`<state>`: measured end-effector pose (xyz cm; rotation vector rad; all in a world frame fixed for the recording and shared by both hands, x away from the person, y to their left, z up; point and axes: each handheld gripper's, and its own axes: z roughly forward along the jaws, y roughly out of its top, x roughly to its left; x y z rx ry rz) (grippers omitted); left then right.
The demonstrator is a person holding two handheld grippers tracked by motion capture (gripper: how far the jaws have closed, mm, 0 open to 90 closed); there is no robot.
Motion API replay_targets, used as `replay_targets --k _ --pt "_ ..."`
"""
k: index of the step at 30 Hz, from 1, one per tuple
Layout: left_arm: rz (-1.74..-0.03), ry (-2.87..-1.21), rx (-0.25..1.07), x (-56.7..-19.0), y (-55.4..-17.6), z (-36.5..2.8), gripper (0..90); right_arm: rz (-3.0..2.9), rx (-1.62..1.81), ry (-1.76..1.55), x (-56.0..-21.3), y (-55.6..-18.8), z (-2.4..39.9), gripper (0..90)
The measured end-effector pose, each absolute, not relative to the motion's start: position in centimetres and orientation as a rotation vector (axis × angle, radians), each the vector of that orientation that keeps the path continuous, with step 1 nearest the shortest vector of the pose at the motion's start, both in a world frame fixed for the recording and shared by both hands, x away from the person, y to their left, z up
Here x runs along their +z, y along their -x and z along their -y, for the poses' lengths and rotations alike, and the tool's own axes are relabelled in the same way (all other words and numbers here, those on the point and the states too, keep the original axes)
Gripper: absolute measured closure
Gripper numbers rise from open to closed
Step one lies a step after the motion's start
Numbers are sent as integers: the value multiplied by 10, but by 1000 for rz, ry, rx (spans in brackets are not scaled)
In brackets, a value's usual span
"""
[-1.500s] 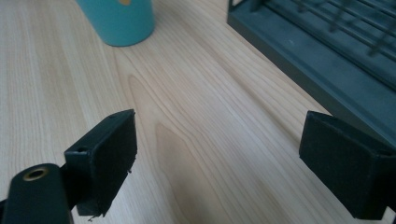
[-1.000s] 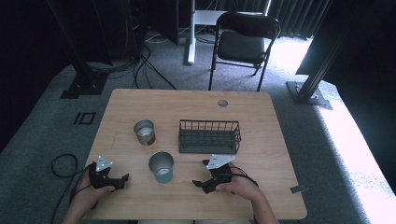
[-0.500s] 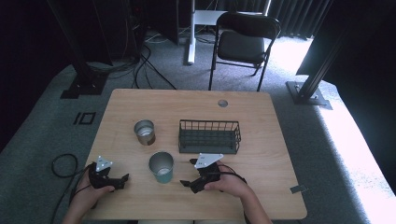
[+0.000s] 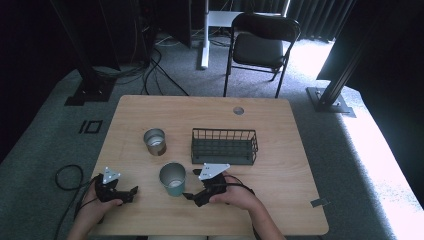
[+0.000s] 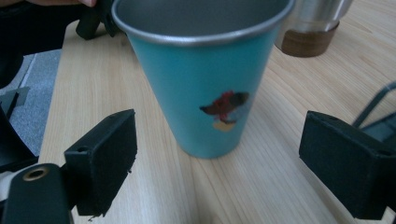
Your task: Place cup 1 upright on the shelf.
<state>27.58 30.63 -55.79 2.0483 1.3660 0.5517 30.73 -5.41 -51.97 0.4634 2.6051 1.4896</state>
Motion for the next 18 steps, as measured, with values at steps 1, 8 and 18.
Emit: replay_targets --k 1,8,18 --pt "-1366 -2049 551 -558 -276 -306 3 -2606 1491 -458 -519 -307 52 111" --pt "-1366 -2049 551 -558 -276 -306 3 -2604 1508 -432 -517 -307 40 111" --pt "-1367 -2049 551 -558 -276 -306 3 -2581 1539 -416 -517 -310 28 111"
